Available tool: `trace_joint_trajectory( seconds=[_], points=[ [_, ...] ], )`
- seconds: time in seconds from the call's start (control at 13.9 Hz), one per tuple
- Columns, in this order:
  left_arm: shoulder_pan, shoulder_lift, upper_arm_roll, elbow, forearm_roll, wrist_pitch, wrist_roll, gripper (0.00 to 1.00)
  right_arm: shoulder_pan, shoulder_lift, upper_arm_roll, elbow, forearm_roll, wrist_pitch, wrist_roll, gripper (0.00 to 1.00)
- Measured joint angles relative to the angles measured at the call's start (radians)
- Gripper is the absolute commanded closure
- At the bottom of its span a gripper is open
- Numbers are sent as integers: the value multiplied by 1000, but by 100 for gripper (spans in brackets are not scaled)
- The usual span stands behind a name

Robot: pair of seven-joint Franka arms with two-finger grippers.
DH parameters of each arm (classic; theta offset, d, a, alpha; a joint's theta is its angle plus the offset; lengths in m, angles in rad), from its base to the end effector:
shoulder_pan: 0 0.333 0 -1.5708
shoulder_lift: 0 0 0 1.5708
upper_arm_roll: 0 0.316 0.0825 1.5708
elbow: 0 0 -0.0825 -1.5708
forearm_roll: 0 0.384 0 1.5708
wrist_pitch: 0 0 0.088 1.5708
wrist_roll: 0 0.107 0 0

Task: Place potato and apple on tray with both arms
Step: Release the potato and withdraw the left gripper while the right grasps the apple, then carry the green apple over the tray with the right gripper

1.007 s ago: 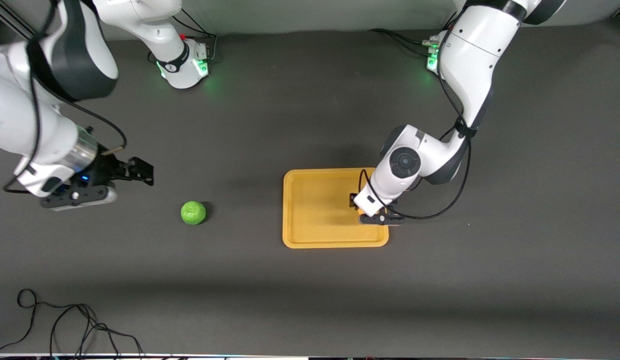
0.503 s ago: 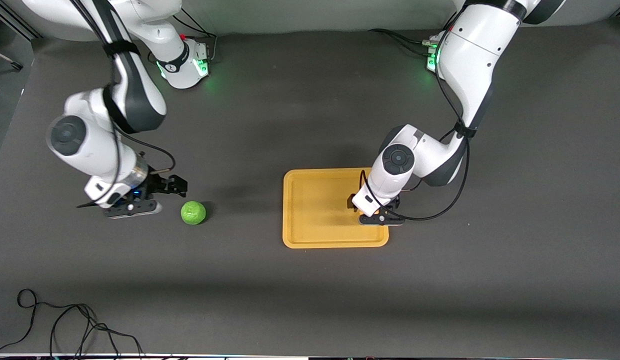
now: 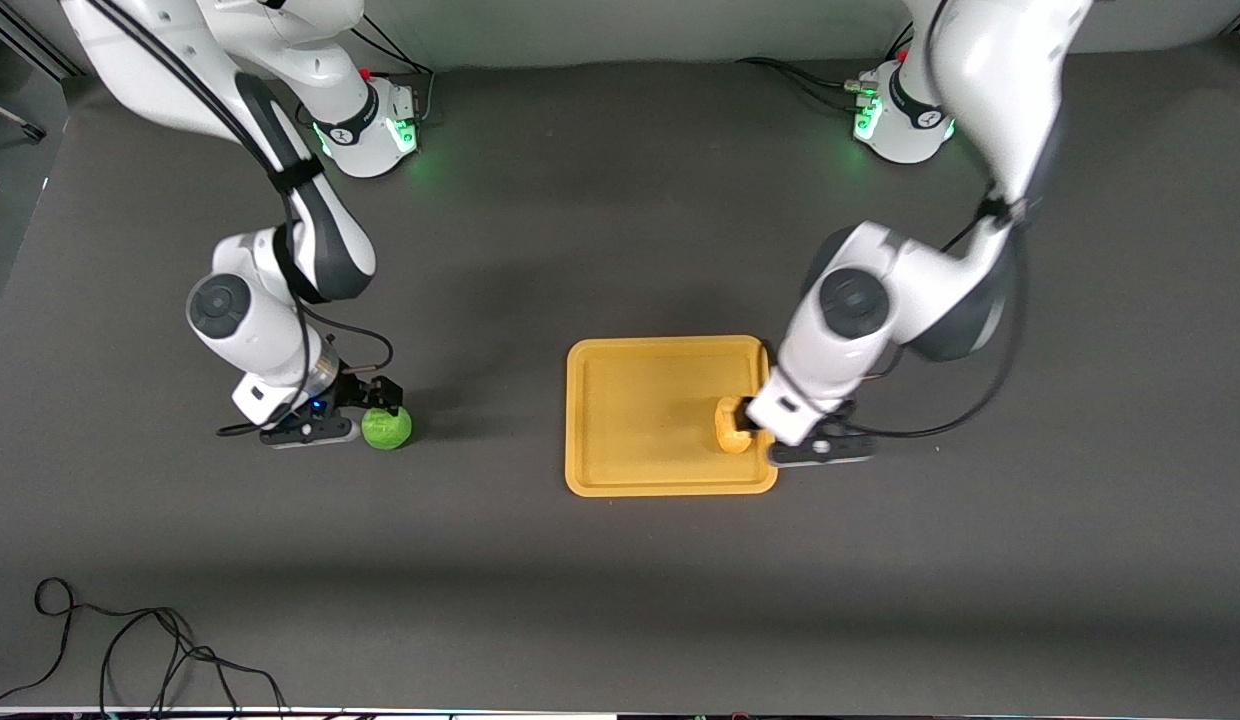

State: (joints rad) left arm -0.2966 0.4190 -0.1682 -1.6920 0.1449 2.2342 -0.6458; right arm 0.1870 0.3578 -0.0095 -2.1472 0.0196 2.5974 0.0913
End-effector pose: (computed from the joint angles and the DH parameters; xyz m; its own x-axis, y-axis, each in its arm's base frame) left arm 0.6117 -0.2882 0.3694 0.9835 0.1187 0.1365 0.1153 -0.9928 0.0321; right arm 0.5710 0.1021 0.2419 0.9934 0.0695 0.0911 0.0713 -0.9973 -0.0167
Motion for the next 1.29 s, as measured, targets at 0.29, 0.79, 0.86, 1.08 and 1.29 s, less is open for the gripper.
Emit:
trace_joint_trajectory(
  seconds=[0.29, 0.79, 0.86, 1.08, 1.29],
  points=[
    [92, -137, 7, -6, 1, -153, 92, 0, 0, 99, 0, 1, 0, 121, 23, 0],
    [270, -426, 10, -282, -46, -162, 395, 0, 0, 112, -1, 31, 0, 112, 26, 43],
    [280, -442, 11, -294, -66, -167, 409, 0, 0, 82, -1, 50, 0, 51, 26, 43],
    [288, -453, 20, -259, -84, -261, 454, 0, 0, -29, -1, 144, 0, -207, 27, 43],
    [305, -454, 44, -189, -113, -328, 485, 0, 14, -86, 6, 317, 0, -489, 94, 43]
  ],
)
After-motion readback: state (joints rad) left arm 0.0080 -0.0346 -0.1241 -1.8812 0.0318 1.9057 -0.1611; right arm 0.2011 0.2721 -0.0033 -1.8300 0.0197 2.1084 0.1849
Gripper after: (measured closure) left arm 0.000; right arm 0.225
